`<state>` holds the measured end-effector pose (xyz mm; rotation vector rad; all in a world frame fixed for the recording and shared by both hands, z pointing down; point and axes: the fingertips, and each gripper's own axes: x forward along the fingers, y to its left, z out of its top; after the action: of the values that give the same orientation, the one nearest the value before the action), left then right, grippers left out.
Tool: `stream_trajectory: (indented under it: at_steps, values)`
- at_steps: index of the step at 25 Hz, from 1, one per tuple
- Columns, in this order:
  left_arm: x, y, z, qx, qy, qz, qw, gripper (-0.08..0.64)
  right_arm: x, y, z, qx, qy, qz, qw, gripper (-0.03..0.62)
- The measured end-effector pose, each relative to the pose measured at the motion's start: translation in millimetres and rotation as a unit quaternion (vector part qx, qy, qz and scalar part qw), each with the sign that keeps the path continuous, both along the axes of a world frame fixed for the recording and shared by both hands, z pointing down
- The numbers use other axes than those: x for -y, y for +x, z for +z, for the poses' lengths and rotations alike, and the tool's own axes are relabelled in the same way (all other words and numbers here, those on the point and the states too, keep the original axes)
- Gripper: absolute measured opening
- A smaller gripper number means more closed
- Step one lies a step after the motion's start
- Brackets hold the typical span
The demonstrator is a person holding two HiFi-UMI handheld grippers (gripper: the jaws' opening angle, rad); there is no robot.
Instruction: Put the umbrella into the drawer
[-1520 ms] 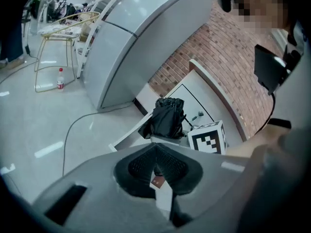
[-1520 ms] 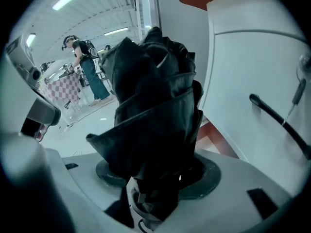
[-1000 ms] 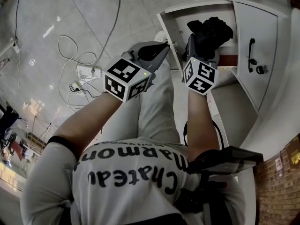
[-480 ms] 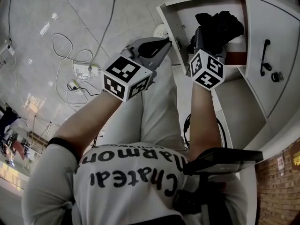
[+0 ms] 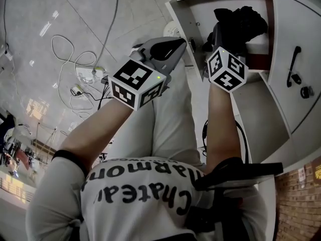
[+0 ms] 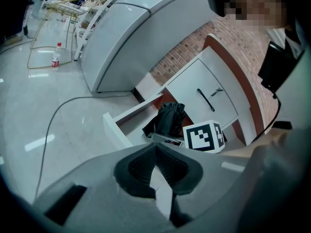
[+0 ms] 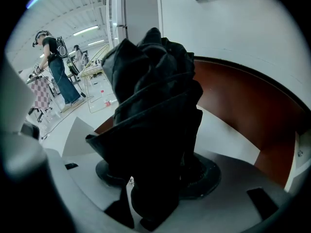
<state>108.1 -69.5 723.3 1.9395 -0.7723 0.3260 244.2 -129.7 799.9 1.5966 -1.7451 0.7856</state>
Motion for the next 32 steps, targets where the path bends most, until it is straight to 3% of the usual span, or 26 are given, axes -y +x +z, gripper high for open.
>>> stream_trajectory:
  at_steps: [13,32]
  values:
    - [2.5,15.8,7.7,-0.022,-0.001,0.015,0.9997,0.015,13.0,13.4,21.9,0.026,-0.018,0.039,0.999,0.255]
    - [23.6,19.3,16.9,-0.032,0.003,0.021,0.9993,0.015,21.8,23.5,46.6,0.027,-0.057,0.072,0.995,0.255]
